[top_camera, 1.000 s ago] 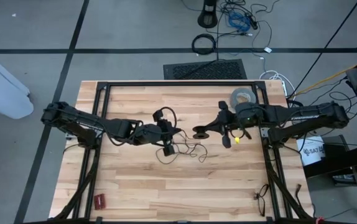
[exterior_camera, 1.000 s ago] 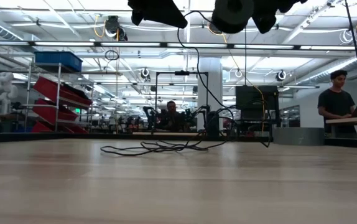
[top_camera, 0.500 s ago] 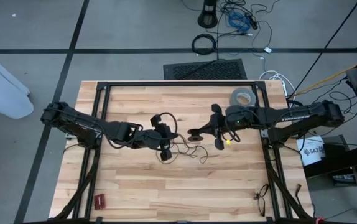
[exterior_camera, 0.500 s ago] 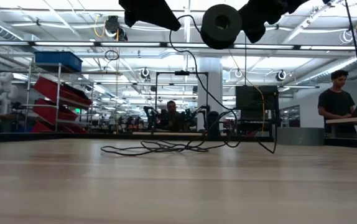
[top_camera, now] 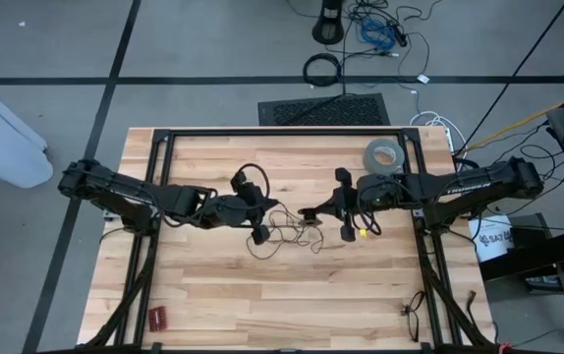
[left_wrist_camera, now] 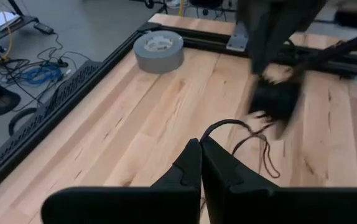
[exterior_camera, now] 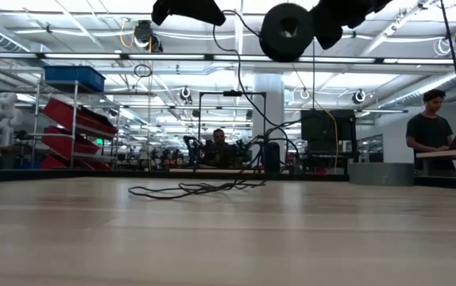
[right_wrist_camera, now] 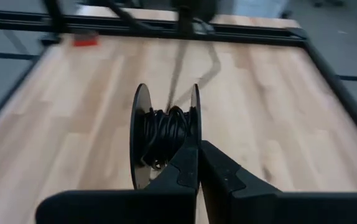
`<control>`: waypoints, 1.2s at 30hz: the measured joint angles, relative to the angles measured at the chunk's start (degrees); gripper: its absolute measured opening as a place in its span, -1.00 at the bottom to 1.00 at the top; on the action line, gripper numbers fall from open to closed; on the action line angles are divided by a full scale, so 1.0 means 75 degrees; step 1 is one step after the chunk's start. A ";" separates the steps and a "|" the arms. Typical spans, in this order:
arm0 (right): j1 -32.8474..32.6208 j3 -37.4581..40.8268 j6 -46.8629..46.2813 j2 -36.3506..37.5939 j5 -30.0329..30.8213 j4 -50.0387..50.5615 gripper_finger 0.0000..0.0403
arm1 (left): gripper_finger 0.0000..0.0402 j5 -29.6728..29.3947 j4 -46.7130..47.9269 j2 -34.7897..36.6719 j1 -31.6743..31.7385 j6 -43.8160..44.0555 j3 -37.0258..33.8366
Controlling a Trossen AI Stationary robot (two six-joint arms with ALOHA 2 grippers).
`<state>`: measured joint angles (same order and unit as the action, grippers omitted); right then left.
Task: Coil cords
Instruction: Coil the black wire onto the spool
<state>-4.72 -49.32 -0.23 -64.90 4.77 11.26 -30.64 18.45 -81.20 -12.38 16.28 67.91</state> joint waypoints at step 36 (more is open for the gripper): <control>-0.0804 0.0003 -0.0009 -0.1387 0.4966 -0.1840 -1.00 | -0.99 0.0220 -0.3862 -0.1325 0.0201 0.0551 0.0089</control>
<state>-10.75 -49.30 -0.30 -75.31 42.02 -2.54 -28.99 -10.51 -91.14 -10.87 20.42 68.58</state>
